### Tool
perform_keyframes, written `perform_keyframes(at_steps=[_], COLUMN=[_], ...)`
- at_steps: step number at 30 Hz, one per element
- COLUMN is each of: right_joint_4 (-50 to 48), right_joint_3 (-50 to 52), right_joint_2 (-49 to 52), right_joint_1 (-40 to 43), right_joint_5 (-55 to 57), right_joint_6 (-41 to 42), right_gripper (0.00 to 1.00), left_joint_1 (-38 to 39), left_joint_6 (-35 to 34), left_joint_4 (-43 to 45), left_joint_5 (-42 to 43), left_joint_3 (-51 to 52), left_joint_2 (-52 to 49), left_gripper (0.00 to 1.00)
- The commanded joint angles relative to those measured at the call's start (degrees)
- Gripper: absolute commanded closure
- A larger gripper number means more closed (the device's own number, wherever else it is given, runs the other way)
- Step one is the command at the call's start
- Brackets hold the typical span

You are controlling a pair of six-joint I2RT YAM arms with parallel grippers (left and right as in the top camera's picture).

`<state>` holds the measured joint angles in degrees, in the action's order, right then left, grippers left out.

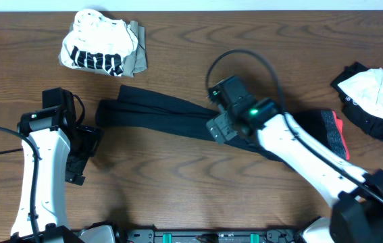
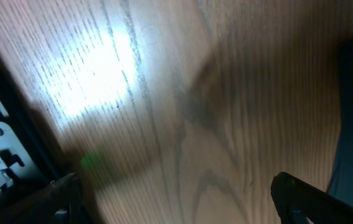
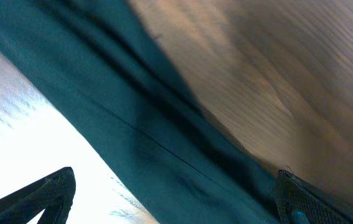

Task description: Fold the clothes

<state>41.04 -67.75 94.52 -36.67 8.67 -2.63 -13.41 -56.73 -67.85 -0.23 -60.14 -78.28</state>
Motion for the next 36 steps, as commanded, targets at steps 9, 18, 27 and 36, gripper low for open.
perform_keyframes(at_steps=[9, 18, 27, 36], right_joint_4=[-3.9, -6.3, -7.8, -7.0], right_joint_3=[-0.8, -0.8, -0.8, -0.8], right_joint_2=[8.8, 10.8, 11.1, 12.4], right_joint_1=[-10.6, -10.4, -9.0, -8.4], right_joint_5=[10.8, 10.4, 4.7, 4.4], right_joint_6=[-10.8, -10.7, -10.7, -11.8], right_gripper=[0.01, 0.22, 0.35, 0.49], left_joint_1=[-0.2, -0.2, -0.2, -0.2], left_joint_6=[0.7, 1.6, 3.1, 3.1], left_joint_4=[-1.5, -1.6, -1.6, -1.6], left_joint_5=[-0.4, -0.4, -0.4, -0.4], left_joint_3=[-0.1, -0.1, -0.1, -0.1], left_joint_2=[0.1, 0.1, 0.1, 0.1], left_gripper=[0.02, 0.02, 0.02, 0.02])
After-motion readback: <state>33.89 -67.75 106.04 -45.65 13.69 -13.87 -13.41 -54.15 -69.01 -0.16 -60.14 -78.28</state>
